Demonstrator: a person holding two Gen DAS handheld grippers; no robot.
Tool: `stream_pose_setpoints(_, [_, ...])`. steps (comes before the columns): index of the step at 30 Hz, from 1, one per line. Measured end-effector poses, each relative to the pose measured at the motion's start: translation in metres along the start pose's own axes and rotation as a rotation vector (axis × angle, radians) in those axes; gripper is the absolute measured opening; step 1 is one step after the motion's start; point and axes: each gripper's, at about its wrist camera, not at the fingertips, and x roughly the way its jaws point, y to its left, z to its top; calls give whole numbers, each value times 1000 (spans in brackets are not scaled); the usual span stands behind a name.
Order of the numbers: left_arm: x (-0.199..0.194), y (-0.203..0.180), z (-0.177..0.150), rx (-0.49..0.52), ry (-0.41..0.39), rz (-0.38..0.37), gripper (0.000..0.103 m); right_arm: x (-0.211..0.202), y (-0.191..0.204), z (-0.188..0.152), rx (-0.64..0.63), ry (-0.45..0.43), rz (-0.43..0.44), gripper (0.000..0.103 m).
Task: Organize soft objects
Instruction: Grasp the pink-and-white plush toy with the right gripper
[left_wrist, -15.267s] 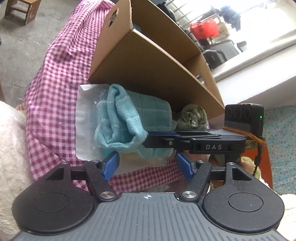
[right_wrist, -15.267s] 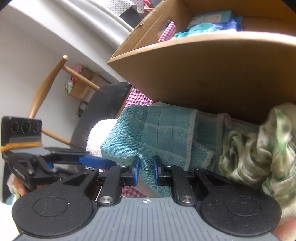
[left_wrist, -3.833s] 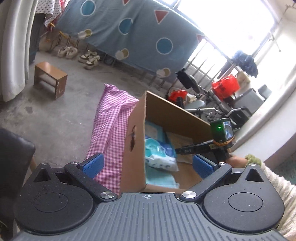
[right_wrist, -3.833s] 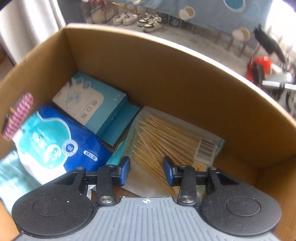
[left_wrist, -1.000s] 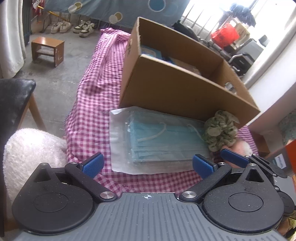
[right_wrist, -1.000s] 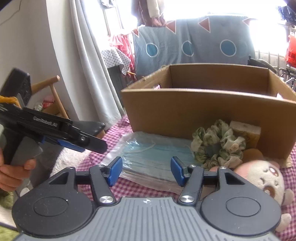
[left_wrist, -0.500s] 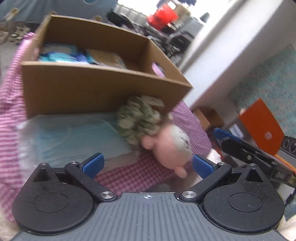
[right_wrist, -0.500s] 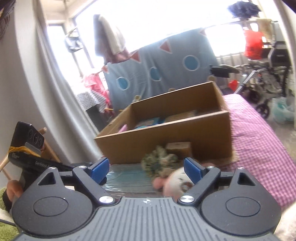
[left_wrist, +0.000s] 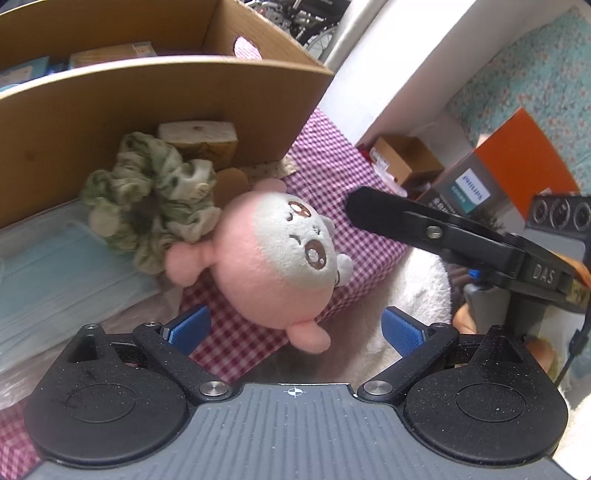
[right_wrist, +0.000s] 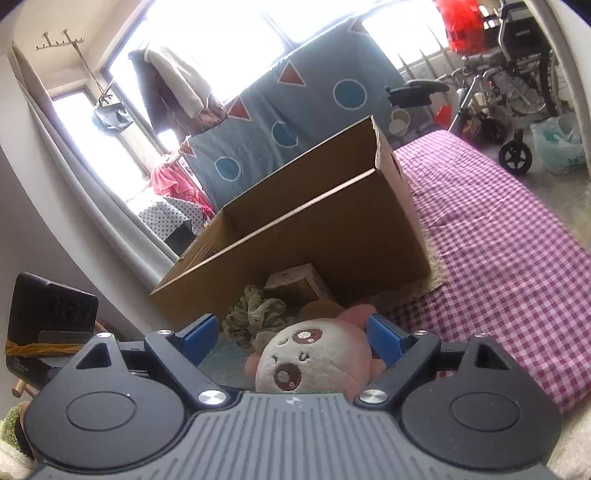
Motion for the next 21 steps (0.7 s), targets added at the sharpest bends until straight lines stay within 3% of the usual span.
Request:
stream_pose_setpoints(3, [11,-1,3,-4,15,11,98,15,-8,-1,6,58,9,87])
stream_pose_setpoints(6, [20,-2,6,-16,17,-1,97,26,-13,-5,23,110,6,74])
stream_pose_setpoints(11, [22,-3,7,-29,31,-14,97,16,-9,-10,51,96,5,69])
stream_pose_setpoints(21, [2,-15,-4,-5,-3,-60,97,-17,16,-14,80,49,-19,69])
